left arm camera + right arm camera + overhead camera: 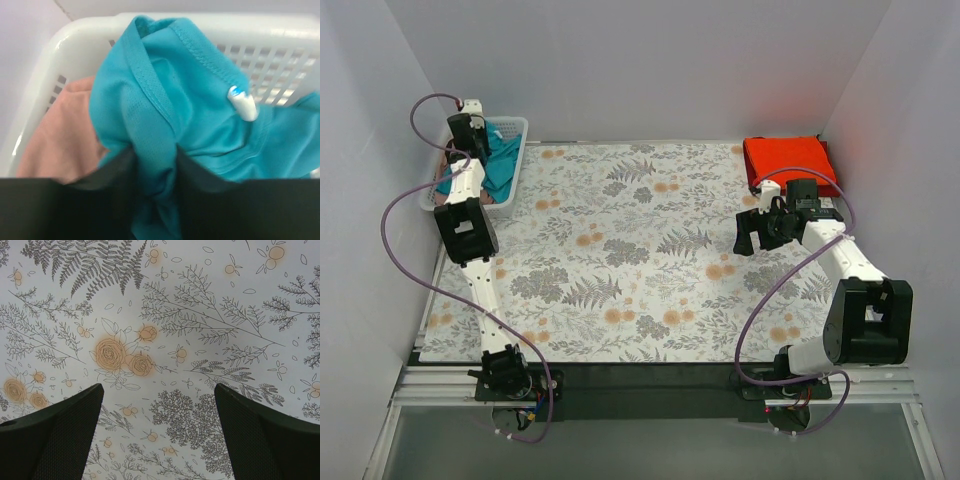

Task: Fold and stack the t-shirts
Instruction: Grab the tshirt from the pile, then move the tshirt to the center of the board

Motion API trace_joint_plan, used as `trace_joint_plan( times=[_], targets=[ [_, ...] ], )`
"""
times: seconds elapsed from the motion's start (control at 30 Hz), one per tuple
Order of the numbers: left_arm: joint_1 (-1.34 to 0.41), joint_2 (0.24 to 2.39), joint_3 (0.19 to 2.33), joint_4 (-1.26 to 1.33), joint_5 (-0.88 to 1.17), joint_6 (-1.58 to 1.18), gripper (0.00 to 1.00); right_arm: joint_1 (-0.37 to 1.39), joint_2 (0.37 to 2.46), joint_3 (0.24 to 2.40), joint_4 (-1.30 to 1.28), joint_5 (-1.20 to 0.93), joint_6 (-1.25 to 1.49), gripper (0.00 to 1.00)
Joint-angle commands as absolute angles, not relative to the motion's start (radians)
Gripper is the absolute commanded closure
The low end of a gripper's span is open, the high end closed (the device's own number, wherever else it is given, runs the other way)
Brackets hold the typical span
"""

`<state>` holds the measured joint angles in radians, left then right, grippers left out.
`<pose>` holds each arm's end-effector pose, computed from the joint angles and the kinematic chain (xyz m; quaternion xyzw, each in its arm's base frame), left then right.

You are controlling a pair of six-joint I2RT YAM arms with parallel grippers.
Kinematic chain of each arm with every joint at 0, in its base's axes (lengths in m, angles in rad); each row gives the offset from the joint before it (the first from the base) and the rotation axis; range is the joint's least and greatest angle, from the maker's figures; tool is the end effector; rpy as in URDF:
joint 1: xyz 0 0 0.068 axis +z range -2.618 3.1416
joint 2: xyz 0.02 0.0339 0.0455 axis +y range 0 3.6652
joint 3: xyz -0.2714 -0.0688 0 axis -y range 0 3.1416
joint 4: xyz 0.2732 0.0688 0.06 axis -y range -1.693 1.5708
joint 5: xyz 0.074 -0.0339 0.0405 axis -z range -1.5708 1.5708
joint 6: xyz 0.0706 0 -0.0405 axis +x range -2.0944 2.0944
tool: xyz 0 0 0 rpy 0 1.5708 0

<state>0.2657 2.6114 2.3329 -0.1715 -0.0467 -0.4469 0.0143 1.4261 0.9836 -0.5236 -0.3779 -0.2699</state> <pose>0.6393 0.1774 0.1705 -0.3070 0.7893 -0.0284 0.5310 0.3324 0.0308 0.2044 -0.1882 0.9203 0.1406 0.3129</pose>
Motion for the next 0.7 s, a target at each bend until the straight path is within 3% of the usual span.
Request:
trace_joint_plan(
  times=[0.0,0.03,0.17,0.43,0.67],
  targets=[
    [0.267,2.543,2.397,-0.141,-0.046,-0.468,0.80,0.012,1.434,1.028,-0.532,-0.403,-0.284,0.02],
    [0.267,2.531,2.401,-0.132,-0.040,-0.474,0.88,0.012,1.436,1.028,-0.532,-0.405,-0.284,0.02],
    [0.267,2.438,2.424,-0.106,-0.017,-0.500,1.00,0.011,1.431,1.025,-0.534,-0.422,-0.284,0.02],
    [0.288,2.238,2.424,-0.080,0.058,-0.590,1.00,0.012,1.398,1.023,-0.534,-0.436,-0.282,0.02],
    [0.287,2.057,2.419,-0.094,0.292,-0.739,1.00,0.012,1.376,1.025,-0.532,-0.439,-0.281,0.02]
  ],
)
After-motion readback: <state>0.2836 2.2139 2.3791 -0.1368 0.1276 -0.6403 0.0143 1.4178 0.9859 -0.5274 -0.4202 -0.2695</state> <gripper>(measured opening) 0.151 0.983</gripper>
